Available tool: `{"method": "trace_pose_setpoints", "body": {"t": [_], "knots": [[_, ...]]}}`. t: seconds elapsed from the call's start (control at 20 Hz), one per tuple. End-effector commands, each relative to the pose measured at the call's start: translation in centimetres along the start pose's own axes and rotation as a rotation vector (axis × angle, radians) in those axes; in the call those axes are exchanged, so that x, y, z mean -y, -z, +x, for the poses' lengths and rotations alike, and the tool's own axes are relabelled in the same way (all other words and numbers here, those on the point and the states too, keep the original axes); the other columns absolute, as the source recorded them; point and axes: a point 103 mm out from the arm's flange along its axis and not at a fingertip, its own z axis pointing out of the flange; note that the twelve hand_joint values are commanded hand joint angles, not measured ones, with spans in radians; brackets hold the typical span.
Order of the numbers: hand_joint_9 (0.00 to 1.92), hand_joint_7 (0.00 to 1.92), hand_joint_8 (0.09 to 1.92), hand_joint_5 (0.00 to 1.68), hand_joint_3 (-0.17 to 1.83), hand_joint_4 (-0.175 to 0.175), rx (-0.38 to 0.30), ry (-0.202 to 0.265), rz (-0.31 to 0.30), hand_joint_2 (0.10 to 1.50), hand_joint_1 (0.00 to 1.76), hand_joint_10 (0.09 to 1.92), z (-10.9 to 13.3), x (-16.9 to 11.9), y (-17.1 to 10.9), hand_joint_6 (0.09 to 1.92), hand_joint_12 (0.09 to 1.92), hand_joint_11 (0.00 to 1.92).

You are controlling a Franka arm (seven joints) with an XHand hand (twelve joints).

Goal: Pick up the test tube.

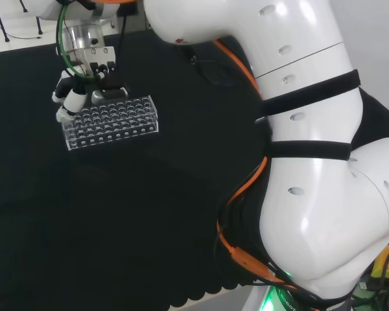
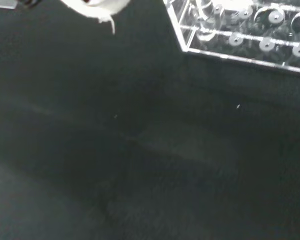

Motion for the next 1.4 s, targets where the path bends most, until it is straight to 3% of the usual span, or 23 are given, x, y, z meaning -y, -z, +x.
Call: {"method": "trace_pose_setpoints", "body": {"t": [0.05,0.2,0.35,0.55,0.95,1.4], "knots": [[0.35,0.46,0.87,0.47,0.58,-0.115,0.114,-0.066,-0.067,0.69,0.92,0.94,-1.1,-3.5,0.7,0.09,1.54,0.04],[0.53,0.64,0.85,0.59,0.64,-0.141,0.133,-0.072,-0.119,0.66,0.97,0.88,-1.1,-3.7,1.1,0.20,1.51,0.22],[0.69,0.81,0.82,0.63,0.71,-0.168,0.137,-0.081,-0.143,0.63,1.01,0.82,-0.9,-3.7,1.4,0.52,1.46,0.40],[0.83,0.96,0.79,0.68,0.77,-0.175,0.139,-0.084,-0.149,0.60,1.07,0.78,-0.6,-3.1,1.6,0.74,1.41,0.52],[0.94,1.09,0.77,0.74,0.81,-0.175,0.114,-0.066,-0.174,0.58,1.10,0.75,0.1,-2.3,1.5,0.79,1.39,0.59],[1.03,1.18,0.73,0.79,0.82,-0.175,0.139,-0.051,-0.178,0.57,1.12,0.72,1.2,-3.1,2.4,0.79,1.38,0.62]]}}
